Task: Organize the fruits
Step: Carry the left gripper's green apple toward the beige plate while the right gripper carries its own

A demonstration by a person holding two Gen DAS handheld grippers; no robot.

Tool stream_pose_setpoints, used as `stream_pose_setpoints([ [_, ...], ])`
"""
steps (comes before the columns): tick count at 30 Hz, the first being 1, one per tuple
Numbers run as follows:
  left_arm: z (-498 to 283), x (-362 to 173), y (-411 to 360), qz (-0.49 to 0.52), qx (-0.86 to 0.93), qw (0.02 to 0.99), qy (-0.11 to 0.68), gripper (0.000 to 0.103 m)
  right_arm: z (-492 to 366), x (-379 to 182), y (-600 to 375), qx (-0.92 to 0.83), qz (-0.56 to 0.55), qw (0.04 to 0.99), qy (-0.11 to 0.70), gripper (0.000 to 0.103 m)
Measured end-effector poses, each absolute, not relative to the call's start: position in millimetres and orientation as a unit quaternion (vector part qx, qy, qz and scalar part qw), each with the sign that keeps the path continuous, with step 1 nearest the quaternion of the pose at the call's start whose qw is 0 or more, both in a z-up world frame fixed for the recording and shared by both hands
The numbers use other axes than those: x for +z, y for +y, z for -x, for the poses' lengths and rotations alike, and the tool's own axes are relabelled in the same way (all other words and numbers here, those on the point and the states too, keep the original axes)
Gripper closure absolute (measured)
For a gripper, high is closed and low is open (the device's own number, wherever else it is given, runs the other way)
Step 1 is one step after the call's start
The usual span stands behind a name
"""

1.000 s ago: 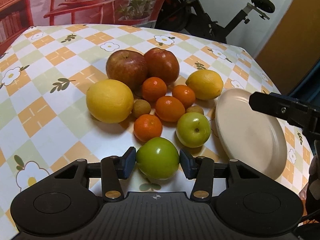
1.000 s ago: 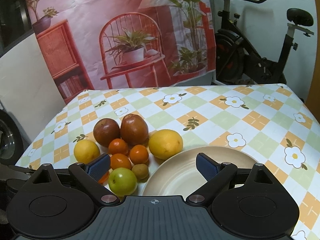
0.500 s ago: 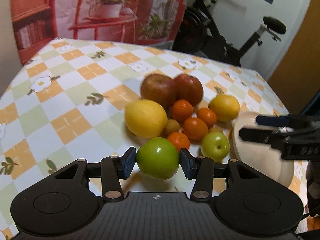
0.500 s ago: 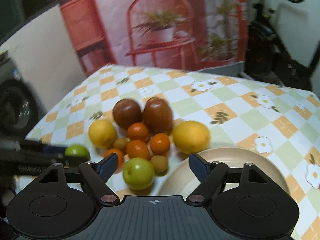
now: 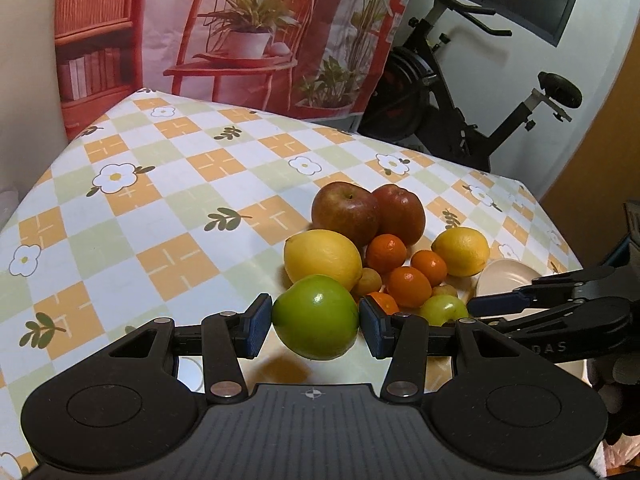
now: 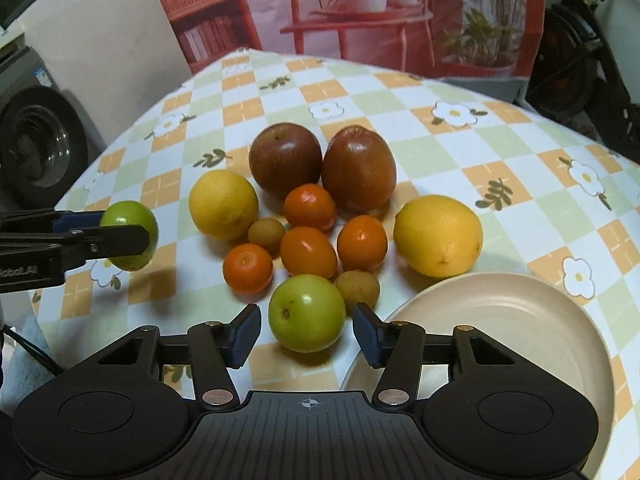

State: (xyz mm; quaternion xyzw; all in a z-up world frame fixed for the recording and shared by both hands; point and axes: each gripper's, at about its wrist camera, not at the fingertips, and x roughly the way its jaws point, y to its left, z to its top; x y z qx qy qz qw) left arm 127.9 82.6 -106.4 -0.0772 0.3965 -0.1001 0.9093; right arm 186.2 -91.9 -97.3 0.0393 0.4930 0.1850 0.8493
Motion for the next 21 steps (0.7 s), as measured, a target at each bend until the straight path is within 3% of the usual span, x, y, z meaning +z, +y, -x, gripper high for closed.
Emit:
stream_pose_setpoints([
  [21, -125.6, -106.2, 88.3, 0.078, -0.1, 0.91, 0.393, 0.053, -201.3, -108.6, -81.4, 0.175, -0.05, 0.831, 0.525, 0.059],
])
